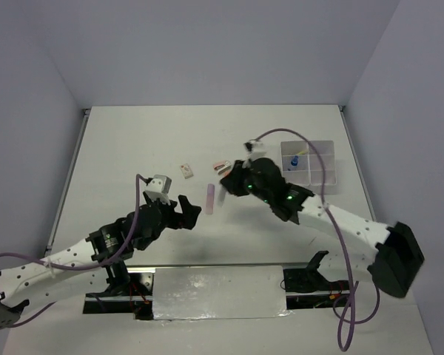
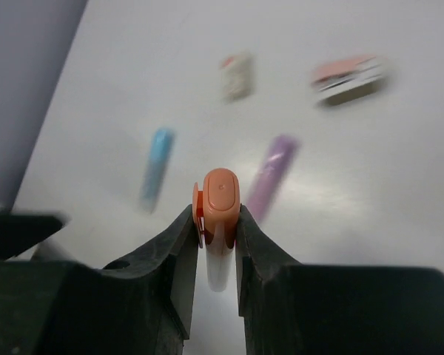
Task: Sort the stationery into containers
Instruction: Place the pen in the storage box, then pick up the pen from the center of the board.
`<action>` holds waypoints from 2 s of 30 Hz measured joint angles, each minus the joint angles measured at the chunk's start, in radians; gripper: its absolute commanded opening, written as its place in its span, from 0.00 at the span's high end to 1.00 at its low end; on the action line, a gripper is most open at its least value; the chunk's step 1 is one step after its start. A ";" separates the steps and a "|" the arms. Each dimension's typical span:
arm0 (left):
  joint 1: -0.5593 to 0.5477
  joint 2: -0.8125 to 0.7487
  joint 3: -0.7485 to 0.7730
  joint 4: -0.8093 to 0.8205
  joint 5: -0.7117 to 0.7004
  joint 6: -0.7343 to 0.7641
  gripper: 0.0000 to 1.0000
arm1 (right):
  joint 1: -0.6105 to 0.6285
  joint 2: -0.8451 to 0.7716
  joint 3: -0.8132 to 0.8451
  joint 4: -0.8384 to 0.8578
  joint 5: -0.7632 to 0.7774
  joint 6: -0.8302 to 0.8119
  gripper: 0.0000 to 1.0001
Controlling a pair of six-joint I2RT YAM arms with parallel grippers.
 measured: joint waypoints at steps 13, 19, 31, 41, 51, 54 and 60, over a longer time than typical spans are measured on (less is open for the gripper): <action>-0.032 -0.072 0.252 -0.550 -0.022 -0.119 0.01 | -0.690 -0.348 -0.216 0.201 0.575 -0.138 1.00; -0.076 -0.112 0.245 -0.599 -0.039 -0.131 0.01 | -0.857 -0.145 -0.188 0.194 0.560 -0.108 1.00; -0.086 -0.090 0.243 -0.639 -0.097 -0.164 0.01 | -0.939 -0.040 -0.190 0.250 0.452 -0.059 1.00; -0.086 -0.137 0.220 -0.809 -0.293 -0.468 0.01 | -0.939 0.053 -0.171 0.216 0.406 -0.041 0.01; 0.150 0.187 0.150 -0.679 -0.335 -0.506 0.01 | -0.914 -0.043 -0.080 0.058 0.340 -0.033 0.00; 0.297 0.283 0.125 -0.560 -0.247 -0.421 0.01 | -0.874 -0.130 -0.026 -0.023 0.298 -0.035 0.00; 0.406 0.474 0.130 -0.389 -0.125 -0.307 0.09 | -0.749 -0.294 -0.008 -0.138 0.127 -0.045 0.00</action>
